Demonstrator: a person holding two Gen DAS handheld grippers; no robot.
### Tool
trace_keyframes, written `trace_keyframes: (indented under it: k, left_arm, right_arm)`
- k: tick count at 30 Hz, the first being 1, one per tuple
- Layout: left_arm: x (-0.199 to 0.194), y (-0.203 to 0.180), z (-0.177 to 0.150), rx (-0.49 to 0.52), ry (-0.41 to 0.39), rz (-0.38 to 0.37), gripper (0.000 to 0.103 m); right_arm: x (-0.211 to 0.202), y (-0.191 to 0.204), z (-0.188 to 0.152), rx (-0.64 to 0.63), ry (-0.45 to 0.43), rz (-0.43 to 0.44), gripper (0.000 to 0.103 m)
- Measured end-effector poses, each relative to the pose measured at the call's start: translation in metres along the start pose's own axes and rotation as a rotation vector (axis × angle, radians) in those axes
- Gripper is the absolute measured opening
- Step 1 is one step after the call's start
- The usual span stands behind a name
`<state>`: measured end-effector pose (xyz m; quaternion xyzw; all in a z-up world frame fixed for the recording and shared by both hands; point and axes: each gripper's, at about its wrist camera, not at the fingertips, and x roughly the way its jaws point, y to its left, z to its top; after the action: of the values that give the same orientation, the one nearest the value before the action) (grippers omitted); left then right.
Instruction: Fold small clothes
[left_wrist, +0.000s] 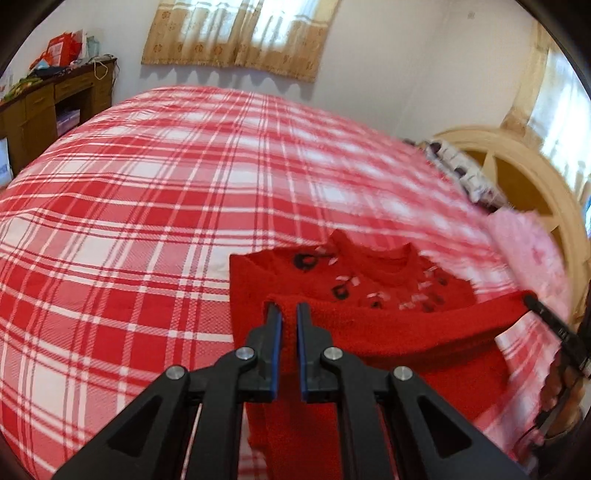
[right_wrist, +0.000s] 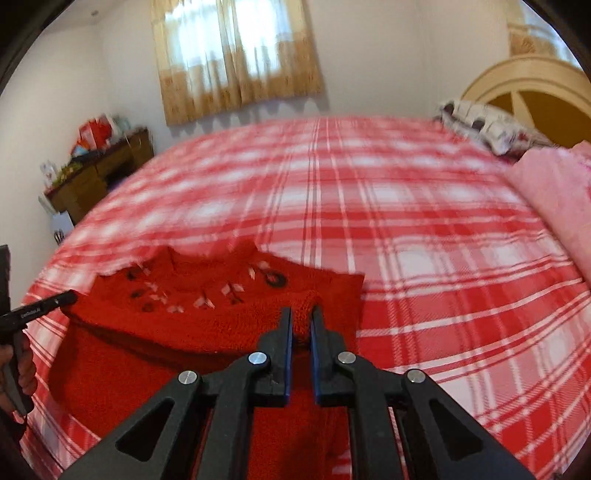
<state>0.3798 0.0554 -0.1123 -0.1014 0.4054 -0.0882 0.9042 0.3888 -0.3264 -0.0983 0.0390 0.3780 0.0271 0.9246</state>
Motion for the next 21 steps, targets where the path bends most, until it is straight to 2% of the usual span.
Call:
trace_keyframes:
  k: [1, 2, 4, 7, 8, 9, 12, 13, 15, 17, 19, 21]
  left_arm:
    - [0.006, -0.001, -0.001, 0.005, 0.004, 0.025, 0.014]
    - [0.012, 0.000, -0.002, 0.002, 0.009, 0.055, 0.016]
    - [0.018, 0.009, -0.005, -0.033, 0.014, 0.092, 0.019]
    - [0.008, 0.026, -0.013, -0.101, -0.001, 0.087, 0.044]
    - [0.001, 0.028, -0.019, -0.093, -0.015, 0.104, 0.056]
    - [-0.004, 0.028, -0.024, -0.074, -0.028, 0.124, 0.064]
    - [-0.015, 0.019, -0.040, 0.027, -0.042, 0.152, 0.076]
    - [-0.011, 0.013, -0.043, 0.070, -0.030, 0.175, 0.079]
    - [-0.002, -0.003, -0.044, 0.163, -0.023, 0.223, 0.081]
    - [0.009, -0.013, -0.035, 0.216, -0.033, 0.285, 0.081]
    - [0.013, -0.018, -0.018, 0.217, -0.080, 0.334, 0.081]
    - [0.010, -0.012, -0.004, 0.165, -0.105, 0.355, 0.081]
  right_arm:
    - [0.003, 0.000, -0.002, 0.000, 0.001, -0.011, 0.018]
    - [0.003, 0.002, -0.005, -0.005, -0.001, -0.007, 0.030]
    - [0.000, 0.009, -0.013, -0.033, -0.001, 0.031, 0.046]
    - [0.005, 0.035, -0.031, -0.170, 0.061, 0.053, 0.048]
    - [0.010, 0.045, -0.035, -0.218, 0.087, 0.037, 0.048]
    - [0.016, 0.053, -0.039, -0.258, 0.107, 0.021, 0.048]
    - [0.037, 0.075, -0.031, -0.347, 0.142, -0.050, 0.048]
    - [0.044, 0.076, -0.023, -0.344, 0.153, -0.068, 0.048]
    - [0.050, 0.071, -0.006, -0.307, 0.108, -0.123, 0.048]
    - [0.045, 0.060, 0.007, -0.228, 0.074, -0.127, 0.048]
    - [0.035, 0.049, 0.010, -0.159, 0.042, -0.092, 0.048]
    - [0.028, 0.047, 0.005, -0.165, 0.035, -0.084, 0.050]
